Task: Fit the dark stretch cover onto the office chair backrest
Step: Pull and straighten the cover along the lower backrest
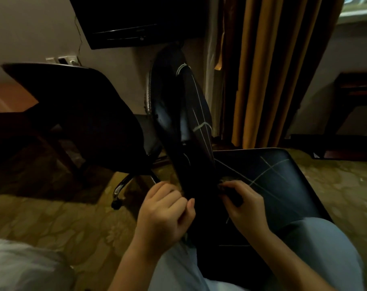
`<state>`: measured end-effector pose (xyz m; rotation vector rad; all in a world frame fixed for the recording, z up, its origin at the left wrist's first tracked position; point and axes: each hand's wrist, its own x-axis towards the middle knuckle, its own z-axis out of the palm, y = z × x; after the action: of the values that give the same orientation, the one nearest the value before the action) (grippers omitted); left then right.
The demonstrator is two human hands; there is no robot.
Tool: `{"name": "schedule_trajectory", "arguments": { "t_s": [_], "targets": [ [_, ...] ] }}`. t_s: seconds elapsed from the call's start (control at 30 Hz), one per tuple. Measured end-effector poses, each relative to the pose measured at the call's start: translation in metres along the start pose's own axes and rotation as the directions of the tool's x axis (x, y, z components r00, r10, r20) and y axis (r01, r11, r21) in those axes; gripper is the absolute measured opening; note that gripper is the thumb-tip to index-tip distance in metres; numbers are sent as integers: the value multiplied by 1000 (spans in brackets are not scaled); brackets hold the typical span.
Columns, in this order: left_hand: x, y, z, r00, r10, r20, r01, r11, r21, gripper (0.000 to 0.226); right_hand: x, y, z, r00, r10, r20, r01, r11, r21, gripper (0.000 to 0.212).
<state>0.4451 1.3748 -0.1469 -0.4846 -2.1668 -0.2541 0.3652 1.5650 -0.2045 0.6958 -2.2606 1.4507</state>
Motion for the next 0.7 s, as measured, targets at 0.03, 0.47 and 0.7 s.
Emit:
{"name": "schedule_trajectory", "arguments": {
  "t_s": [0.03, 0.47, 0.7],
  "targets": [
    [-9, -3, 6, 999, -27, 41, 27, 1000, -4, 37, -6, 5, 0, 1000, 27, 8, -27, 1000, -15, 35],
    [-111, -6, 42, 726, -430, 537, 417, 896, 154, 17, -3, -11, -5, 999, -34, 1, 34, 999, -43, 36],
    [-138, -7, 56, 551, -580, 600, 525, 800, 292, 46, -41, 17, 3, 987, 158, 34, -156, 987, -47, 29]
  ]
}}
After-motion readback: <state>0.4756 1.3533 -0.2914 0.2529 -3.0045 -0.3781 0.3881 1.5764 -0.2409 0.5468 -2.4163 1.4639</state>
